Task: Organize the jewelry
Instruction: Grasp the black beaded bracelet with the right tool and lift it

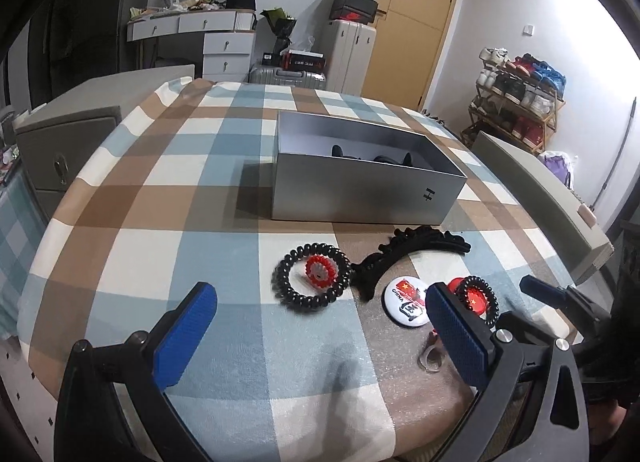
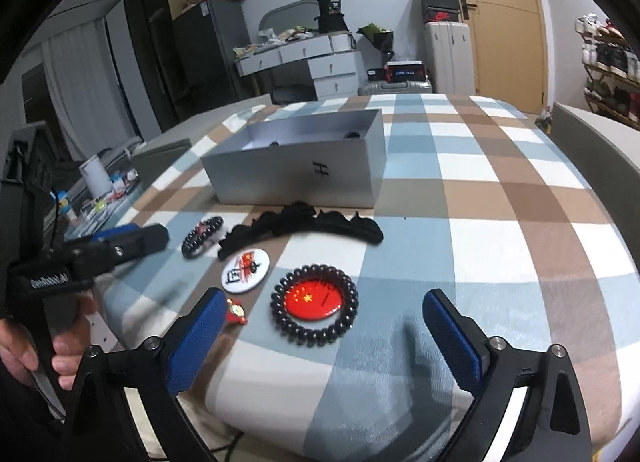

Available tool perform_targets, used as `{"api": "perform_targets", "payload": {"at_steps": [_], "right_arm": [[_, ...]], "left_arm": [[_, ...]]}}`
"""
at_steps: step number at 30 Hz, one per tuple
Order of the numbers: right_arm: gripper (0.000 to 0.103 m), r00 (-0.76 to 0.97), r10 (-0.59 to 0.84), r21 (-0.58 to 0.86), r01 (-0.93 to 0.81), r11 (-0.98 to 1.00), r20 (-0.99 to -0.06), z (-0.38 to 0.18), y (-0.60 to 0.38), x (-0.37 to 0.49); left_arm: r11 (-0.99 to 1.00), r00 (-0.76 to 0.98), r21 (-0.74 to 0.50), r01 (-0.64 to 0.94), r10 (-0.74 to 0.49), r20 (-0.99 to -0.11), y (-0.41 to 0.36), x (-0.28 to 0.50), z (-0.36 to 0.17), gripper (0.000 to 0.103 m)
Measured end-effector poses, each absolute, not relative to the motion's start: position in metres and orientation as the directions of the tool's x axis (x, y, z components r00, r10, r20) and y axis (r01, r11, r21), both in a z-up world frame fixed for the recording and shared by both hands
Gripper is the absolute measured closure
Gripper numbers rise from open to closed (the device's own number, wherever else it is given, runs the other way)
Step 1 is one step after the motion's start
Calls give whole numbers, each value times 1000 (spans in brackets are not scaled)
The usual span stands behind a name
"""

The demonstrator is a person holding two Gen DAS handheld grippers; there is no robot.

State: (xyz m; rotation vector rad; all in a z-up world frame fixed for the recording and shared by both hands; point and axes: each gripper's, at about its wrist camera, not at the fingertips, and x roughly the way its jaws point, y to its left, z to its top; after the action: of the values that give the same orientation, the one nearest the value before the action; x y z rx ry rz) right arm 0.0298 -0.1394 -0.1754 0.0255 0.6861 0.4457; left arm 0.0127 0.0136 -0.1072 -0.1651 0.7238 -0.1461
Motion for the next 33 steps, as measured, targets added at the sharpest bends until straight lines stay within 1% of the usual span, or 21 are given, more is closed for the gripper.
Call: {"api": "perform_targets", "payload": {"at_steps": [1, 5, 12, 15, 16, 21, 23, 24, 27, 29, 33], "right_arm": [[6, 683, 403, 166, -387, 907, -609, -177, -139, 30], [16, 669, 405, 174, -386, 906, -623, -183, -137, 33], [18, 674, 391, 152, -386, 910, -627, -186, -128, 34], [25, 679, 378, 135, -384, 913, -630, -186, -126, 34], [29, 680, 374, 129, -383, 915, -631, -185, -125, 34], [33, 685, 355, 99, -384, 918, -637, -185, -120, 34], [48, 687, 349, 80, -392, 917, -638, -185, -117, 32], [50, 686, 347, 71, -396, 915, -640, -185, -115, 32], [54, 692, 336, 49, -399, 915, -638, -185, -113, 31], [59, 693, 345, 48, -410, 911, -633, -185, -112, 29], [60, 699, 363, 55, -422, 905, -617, -182, -113, 26]], "left_arm": [[975, 737, -207, 77, -195, -647, 15, 13, -108, 1], [973, 728, -219, 75, -203, -655, 17, 14, -113, 1], [973, 719, -216, 85, -210, -662, 14, 13, -115, 1], [973, 720, -212, 93, -212, -660, 13, 11, -114, 1], [973, 720, -211, 95, -213, -660, 13, 11, -114, 1], [972, 719, -212, 100, -218, -660, 12, 11, -114, 1], [972, 717, -212, 101, -219, -662, 12, 11, -114, 1], [972, 716, -210, 100, -217, -663, 12, 11, -114, 1], [974, 716, -203, 100, -212, -665, 11, 11, -114, 1], [974, 714, -203, 103, -214, -666, 11, 11, -114, 1], [974, 715, -198, 108, -215, -665, 9, 10, -114, 1]]}}
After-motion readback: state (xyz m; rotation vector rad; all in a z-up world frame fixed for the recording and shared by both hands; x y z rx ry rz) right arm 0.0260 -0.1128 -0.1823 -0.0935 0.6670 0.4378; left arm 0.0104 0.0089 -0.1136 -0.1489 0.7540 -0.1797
